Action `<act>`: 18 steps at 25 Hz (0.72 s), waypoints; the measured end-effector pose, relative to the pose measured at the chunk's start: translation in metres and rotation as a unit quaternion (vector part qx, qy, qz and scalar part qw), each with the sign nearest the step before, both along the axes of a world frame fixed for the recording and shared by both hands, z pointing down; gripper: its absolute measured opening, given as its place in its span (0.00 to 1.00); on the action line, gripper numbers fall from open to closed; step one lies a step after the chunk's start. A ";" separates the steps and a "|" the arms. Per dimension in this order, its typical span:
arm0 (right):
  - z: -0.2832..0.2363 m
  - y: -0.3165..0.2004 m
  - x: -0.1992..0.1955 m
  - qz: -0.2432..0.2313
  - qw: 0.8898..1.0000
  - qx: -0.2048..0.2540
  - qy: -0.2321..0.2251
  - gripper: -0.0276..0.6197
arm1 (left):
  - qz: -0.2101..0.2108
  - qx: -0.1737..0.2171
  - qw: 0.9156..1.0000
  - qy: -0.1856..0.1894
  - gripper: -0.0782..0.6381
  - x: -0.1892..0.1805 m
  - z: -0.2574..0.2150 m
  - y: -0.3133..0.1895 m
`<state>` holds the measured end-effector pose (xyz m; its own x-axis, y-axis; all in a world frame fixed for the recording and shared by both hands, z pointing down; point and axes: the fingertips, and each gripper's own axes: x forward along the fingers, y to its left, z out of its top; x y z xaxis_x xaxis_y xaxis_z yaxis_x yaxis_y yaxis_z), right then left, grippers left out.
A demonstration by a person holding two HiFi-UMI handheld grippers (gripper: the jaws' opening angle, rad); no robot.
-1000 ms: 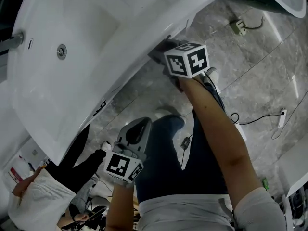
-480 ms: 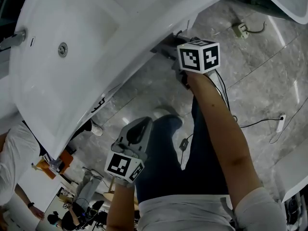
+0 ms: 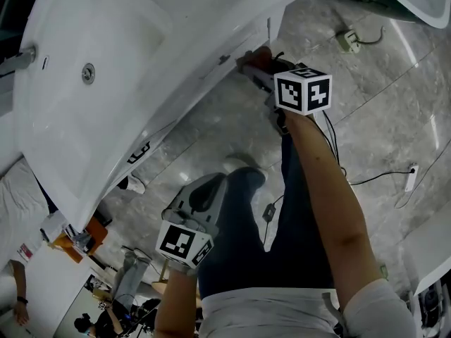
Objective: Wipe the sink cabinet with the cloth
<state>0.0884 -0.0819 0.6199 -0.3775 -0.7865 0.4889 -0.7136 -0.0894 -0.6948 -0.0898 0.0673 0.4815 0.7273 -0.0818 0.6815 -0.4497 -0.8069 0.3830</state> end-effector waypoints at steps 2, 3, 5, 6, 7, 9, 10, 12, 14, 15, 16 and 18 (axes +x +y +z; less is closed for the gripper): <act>0.013 0.001 -0.019 -0.027 1.000 -0.007 0.006 0.30 | -0.001 0.003 1.000 -0.003 0.14 -0.002 0.004 0.003; 0.019 -0.001 -0.028 -0.040 0.999 -0.009 0.009 0.30 | -0.003 0.005 1.000 -0.004 0.14 -0.003 0.005 0.004; 0.030 -0.006 -0.045 -0.063 0.998 -0.014 0.018 0.30 | -0.005 0.014 1.000 -0.006 0.14 -0.006 0.008 0.003; 0.035 -0.010 -0.053 -0.072 0.997 -0.016 0.023 0.30 | -0.005 0.019 1.000 -0.007 0.14 -0.008 0.008 0.001; 0.039 -0.014 -0.059 -0.079 0.996 -0.018 0.029 0.30 | -0.007 0.024 1.000 -0.009 0.14 -0.011 0.009 -0.002; 0.044 -0.023 -0.069 -0.088 0.995 -0.020 0.036 0.30 | -0.018 0.030 0.999 -0.008 0.14 -0.017 0.010 -0.009; 0.048 -0.027 -0.072 -0.090 0.995 -0.020 0.037 0.30 | -0.025 0.031 0.999 -0.005 0.14 -0.019 0.010 -0.013; 0.049 -0.034 -0.073 -0.088 0.995 -0.018 0.035 0.30 | -0.036 0.036 0.999 -0.002 0.14 -0.023 0.011 -0.019; 0.045 -0.037 -0.071 -0.082 0.996 -0.013 0.041 0.30 | -0.044 0.038 0.998 -0.001 0.14 -0.029 0.011 -0.022; 0.042 -0.037 -0.070 -0.079 0.996 -0.012 0.046 0.30 | -0.047 0.037 0.998 0.000 0.14 -0.031 0.010 -0.022; 0.039 -0.037 -0.070 -0.077 0.996 -0.011 0.050 0.30 | -0.050 0.034 0.998 0.002 0.14 -0.033 0.009 -0.022; 0.035 -0.036 -0.070 -0.071 0.996 -0.011 0.050 0.30 | -0.054 0.030 0.998 0.010 0.14 -0.033 0.005 -0.022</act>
